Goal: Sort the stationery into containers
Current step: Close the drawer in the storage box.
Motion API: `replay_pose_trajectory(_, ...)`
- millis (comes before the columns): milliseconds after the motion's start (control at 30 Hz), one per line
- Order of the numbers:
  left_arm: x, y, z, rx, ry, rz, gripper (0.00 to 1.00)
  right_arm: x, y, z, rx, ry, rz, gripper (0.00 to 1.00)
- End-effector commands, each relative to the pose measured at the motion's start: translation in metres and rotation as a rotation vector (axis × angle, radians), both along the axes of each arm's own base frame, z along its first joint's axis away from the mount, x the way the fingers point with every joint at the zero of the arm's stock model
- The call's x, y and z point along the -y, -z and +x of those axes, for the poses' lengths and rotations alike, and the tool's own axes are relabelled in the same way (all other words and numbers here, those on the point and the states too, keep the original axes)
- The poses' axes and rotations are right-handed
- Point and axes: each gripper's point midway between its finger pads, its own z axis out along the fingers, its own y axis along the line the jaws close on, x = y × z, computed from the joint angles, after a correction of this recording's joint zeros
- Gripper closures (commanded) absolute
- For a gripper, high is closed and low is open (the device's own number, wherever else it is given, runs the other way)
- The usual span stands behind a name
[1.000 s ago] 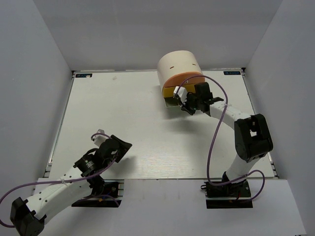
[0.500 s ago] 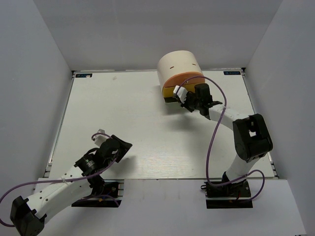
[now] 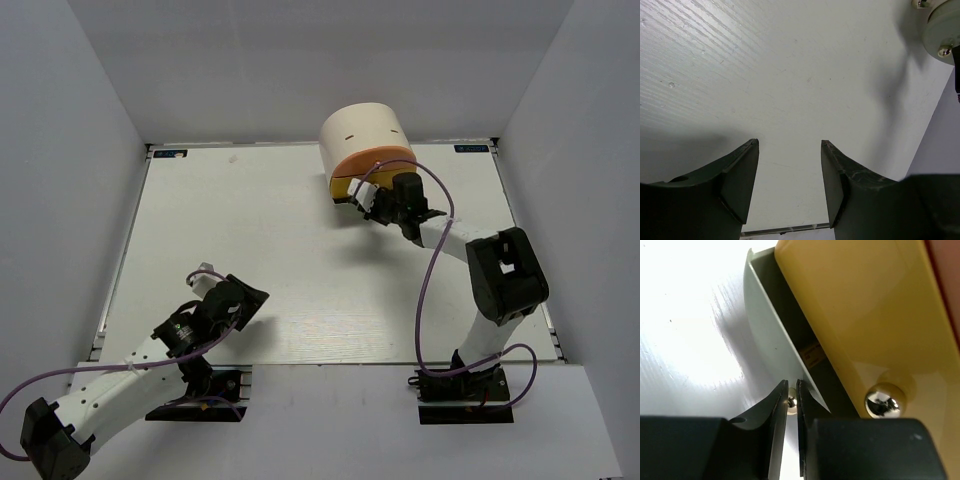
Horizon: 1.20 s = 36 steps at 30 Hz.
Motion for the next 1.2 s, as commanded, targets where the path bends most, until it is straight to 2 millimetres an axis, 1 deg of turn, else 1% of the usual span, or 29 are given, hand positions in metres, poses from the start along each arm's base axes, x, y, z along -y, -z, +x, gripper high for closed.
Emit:
replay_pose_trajectory(0, 0.001, -0.004, 0.000, 0.001, 0.010, 0.004, 0.37, -0.006, -0.008, 0.010, 0.104, -0.035, -0.008, 0.81)
replay_pose_trajectory(100, 0.001, -0.004, 0.000, 0.001, 0.010, 0.004, 0.37, -0.006, -0.001, 0.008, 0.117, -0.053, -0.026, 0.81)
replay_pose_trajectory(133, 0.001, -0.004, 0.000, 0.001, 0.010, 0.004, 0.37, -0.006, -0.005, 0.009, 0.138, -0.058, -0.029, 0.81)
replay_pose_trajectory(233, 0.003, -0.004, -0.001, -0.004, 0.017, 0.000, 0.37, -0.005, -0.003, 0.008, 0.168, -0.067, -0.037, 0.81)
replay_pose_trajectory(467, 0.003, 0.001, -0.001, -0.018, 0.017, 0.014, 0.37, -0.005, -0.005, 0.017, 0.224, -0.045, -0.050, 0.79)
replay_pose_trajectory(667, 0.004, 0.003, -0.002, -0.029, 0.024, 0.015, 0.37, -0.005, -0.007, 0.025, 0.249, -0.026, -0.052, 0.79)
replay_pose_trajectory(700, 0.005, -0.001, -0.001, -0.022, 0.024, 0.009, 0.37, -0.005, -0.006, 0.026, 0.248, -0.024, -0.052, 0.79)
replay_pose_trajectory(1167, 0.006, -0.001, 0.000, -0.029, 0.024, 0.015, 0.37, -0.006, -0.012, 0.041, 0.283, 0.010, -0.047, 0.76)
